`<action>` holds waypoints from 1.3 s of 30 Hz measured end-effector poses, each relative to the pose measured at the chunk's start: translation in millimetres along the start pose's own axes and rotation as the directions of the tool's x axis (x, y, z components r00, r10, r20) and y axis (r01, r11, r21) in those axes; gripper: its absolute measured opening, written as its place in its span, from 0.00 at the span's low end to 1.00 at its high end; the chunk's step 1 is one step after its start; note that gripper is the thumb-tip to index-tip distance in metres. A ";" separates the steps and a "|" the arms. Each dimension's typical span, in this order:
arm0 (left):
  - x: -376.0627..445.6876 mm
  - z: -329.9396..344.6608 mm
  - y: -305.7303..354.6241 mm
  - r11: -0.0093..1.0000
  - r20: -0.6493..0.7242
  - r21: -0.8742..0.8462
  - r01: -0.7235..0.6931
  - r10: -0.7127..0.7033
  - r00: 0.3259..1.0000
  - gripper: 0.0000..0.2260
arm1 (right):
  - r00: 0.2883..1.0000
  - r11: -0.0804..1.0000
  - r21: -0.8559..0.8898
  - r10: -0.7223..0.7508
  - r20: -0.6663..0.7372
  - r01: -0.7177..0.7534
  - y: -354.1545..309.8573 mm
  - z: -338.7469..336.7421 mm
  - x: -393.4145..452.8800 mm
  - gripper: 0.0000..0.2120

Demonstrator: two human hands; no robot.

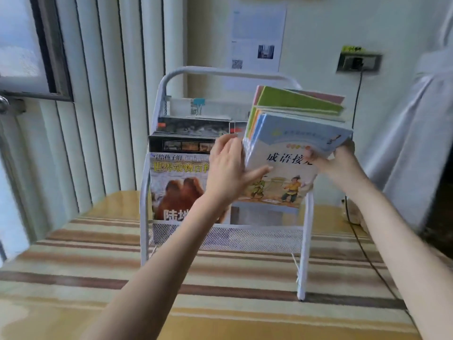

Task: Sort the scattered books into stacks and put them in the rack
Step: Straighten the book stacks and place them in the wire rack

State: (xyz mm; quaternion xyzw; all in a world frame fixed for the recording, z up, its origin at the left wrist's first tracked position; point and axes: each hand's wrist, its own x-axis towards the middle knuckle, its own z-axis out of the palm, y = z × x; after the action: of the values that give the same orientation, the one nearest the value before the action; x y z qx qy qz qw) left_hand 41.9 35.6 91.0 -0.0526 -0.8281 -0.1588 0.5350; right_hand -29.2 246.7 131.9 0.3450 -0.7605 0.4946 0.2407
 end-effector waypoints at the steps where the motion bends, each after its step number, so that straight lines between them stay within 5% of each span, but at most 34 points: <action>1: -3.3 4.1 -5.9 0.996 -0.041 0.092 -0.021 0.025 0.999 0.33 | 1.000 0.998 -0.055 -0.010 -0.002 0.010 4.8 3.9 0.7 0.38; 4: -16.6 11.0 -21.2 0.984 0.075 0.176 -0.036 0.023 0.997 0.37 | 0.998 0.972 -0.233 -0.013 0.058 0.026 16.5 15.9 -1.7 0.38; 10: -41.5 18.2 -31.0 0.985 0.223 0.129 -0.118 0.087 0.971 0.47 | 0.996 0.969 -0.238 0.081 0.023 -0.073 7.4 19.7 -25.2 0.35; 15: -35.8 0.5 -26.1 0.954 0.228 -0.296 0.056 0.013 0.974 0.43 | 0.993 0.980 -0.181 0.099 0.070 -0.085 5.7 17.7 -20.5 0.43; 18: -37.7 9.5 -25.9 0.999 0.219 -0.017 -0.039 0.042 0.975 0.38 | 0.996 0.995 -0.071 0.068 0.054 -0.064 -1.2 19.3 -16.9 0.50; 20: -43.8 20.0 -28.8 0.992 0.238 0.109 -0.070 0.043 0.970 0.37 | 0.997 0.980 -0.191 -0.067 -0.027 0.061 -12.1 22.6 -12.9 0.41; 22: -50.0 25.2 -31.7 0.988 0.234 0.134 -0.076 0.043 0.971 0.35 | 0.974 0.839 -0.515 -0.223 -0.028 0.177 -23.6 34.2 -6.6 0.32; 24: -57.4 26.9 -35.4 0.985 0.208 0.141 -0.094 0.064 0.976 0.34 | 0.970 0.706 -0.670 -0.223 0.097 0.229 -29.6 55.1 -3.0 0.33; 29: -68.2 20.4 -32.6 0.997 0.140 -0.012 -0.075 0.076 0.987 0.34 | 0.951 0.739 -0.627 -0.310 0.006 0.245 -16.6 74.9 -4.6 0.31; 32: -71.2 24.5 -31.4 0.996 0.138 0.038 -0.077 0.071 0.988 0.35 | 0.942 0.723 -0.649 -0.335 -0.032 0.235 -14.1 73.4 -4.9 0.26; 39: -69.0 25.4 -32.1 0.993 0.247 0.081 -0.088 0.066 0.967 0.38 | 0.981 0.719 -0.684 -0.191 -0.025 0.122 -37.0 75.8 11.1 0.28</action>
State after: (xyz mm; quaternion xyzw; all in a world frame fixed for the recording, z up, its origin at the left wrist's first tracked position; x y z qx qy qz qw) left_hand 40.6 19.1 12.4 -0.0792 -0.8914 -0.0921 0.4367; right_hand -10.1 163.9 131.5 0.2727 -0.8444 0.1759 0.4262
